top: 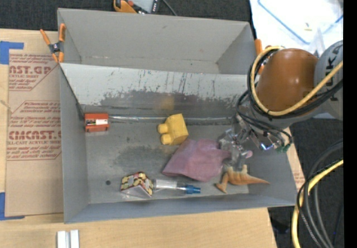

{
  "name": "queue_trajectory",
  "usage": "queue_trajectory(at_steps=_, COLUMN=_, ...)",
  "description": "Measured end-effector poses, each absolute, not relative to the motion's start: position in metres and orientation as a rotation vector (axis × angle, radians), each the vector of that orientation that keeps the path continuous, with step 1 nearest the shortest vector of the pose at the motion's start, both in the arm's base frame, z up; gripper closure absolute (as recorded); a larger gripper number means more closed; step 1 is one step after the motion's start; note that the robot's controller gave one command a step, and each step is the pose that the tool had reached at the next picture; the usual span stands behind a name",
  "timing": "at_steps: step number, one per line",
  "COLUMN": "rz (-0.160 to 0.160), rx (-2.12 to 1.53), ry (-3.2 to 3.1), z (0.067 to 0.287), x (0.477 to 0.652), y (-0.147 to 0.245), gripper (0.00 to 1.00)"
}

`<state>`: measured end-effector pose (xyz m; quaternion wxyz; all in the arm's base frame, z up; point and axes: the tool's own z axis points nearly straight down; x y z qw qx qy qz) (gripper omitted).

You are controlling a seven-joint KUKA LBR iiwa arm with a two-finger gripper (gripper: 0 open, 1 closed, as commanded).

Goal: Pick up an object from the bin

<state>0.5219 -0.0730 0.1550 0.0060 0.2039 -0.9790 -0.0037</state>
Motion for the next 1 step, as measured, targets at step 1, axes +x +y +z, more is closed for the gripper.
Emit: queue_trajectory(at_steps=1, rz=-0.002, rx=0.701, ry=-3.065, z=0.1361, x=0.5311, y=-0.0759, gripper=1.00)
